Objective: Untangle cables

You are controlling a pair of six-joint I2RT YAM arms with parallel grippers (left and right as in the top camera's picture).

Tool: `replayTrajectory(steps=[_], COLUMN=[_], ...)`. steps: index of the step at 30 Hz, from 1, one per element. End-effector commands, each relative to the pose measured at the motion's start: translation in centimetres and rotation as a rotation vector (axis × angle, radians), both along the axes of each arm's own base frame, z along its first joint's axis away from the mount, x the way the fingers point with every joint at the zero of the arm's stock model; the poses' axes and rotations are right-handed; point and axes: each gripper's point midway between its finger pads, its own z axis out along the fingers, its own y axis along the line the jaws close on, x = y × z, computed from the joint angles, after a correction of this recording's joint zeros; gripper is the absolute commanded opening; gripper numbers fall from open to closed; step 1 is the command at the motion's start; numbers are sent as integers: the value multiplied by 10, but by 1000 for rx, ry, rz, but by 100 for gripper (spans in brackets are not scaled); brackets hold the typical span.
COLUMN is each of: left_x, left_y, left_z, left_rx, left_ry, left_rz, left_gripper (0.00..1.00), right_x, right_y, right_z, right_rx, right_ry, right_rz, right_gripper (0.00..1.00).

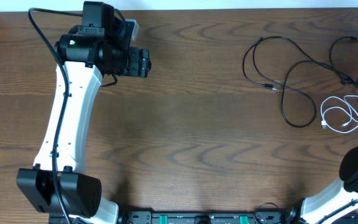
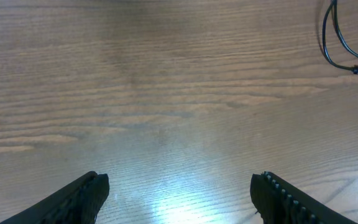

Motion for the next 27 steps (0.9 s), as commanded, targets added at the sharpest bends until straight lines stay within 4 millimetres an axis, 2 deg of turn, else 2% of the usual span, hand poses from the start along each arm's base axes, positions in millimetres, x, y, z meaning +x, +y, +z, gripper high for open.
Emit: replayTrajectory(steps=[1, 8, 11, 12, 14, 16, 17, 18, 19, 23, 27], left_x=[-2, -2, -2, -3, -3, -3, -3, -3, -3, -3, -3], left_y=[-1, -1, -1, -1, -1, -1, -1, -1, -1, -1, -1], left_z=[13, 13, 13, 13, 13, 13, 13, 13, 13, 13, 13], left_rx=[-13, -10, -10, -10, -10, -10, -10, -10, -10, -10, -10], left_ry=[-35, -36, -34, -33, -33, -33, -33, -33, -33, -33, -32], left_rz=[-11, -17, -17, -17, -17, -17, -17, -17, -17, -17, -17], left_gripper=[79, 79, 79, 79, 79, 79, 79, 79, 79, 79, 79], right_x=[-15, -35, -38, -39, -41, -40, -40, -39, -38, -22, 4], right_y=[-24, -50, -56, -56, -56, -55, -55, -54, -52, -36, -7], right_z=[18, 37, 40, 39, 37, 37, 37, 36, 36, 32, 31], right_rx=[-46, -62, -44, -34, -19, -9, -8, -4, 6, 84, 139], right_ry=[-49, -112, -140, -145, -147, -152, -152, -154, -157, -193, -215], right_rz=[-91, -183, -207, -211, -218, -216, -216, -214, -211, -134, 14], right_gripper=[1, 1, 1, 5, 41, 58, 72, 77, 80, 81, 80])
